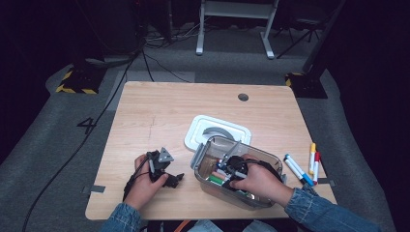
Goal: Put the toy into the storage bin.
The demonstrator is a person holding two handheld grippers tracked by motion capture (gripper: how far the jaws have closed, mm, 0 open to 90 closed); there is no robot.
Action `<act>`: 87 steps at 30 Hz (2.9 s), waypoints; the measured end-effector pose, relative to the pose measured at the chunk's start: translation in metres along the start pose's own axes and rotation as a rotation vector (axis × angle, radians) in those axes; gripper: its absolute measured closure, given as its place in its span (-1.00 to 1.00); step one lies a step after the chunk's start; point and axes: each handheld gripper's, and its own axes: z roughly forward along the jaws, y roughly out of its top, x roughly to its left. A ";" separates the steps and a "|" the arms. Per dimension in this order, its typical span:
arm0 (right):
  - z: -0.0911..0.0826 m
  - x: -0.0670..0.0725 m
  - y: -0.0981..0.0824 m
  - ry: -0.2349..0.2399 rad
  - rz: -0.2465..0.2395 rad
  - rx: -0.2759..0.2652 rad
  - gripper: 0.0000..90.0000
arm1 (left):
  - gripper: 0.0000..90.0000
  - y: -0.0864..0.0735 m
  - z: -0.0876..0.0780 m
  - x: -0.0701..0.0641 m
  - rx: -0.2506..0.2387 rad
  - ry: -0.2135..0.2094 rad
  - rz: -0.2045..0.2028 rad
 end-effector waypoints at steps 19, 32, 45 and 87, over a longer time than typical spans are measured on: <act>-0.076 -0.003 -0.012 -0.204 -0.051 -0.321 0.18 | -1.00 0.000 0.000 0.000 0.000 0.000 0.000; -0.130 -0.027 -0.051 -0.311 0.069 -0.441 0.17 | -1.00 0.000 0.000 0.000 0.000 0.000 0.000; -0.149 -0.068 -0.110 -0.429 0.240 -0.466 0.21 | -1.00 0.000 0.000 0.000 0.000 0.000 0.000; -0.074 -0.135 -0.211 -0.474 0.556 -0.205 0.71 | -1.00 0.000 0.000 0.000 0.000 0.001 -0.001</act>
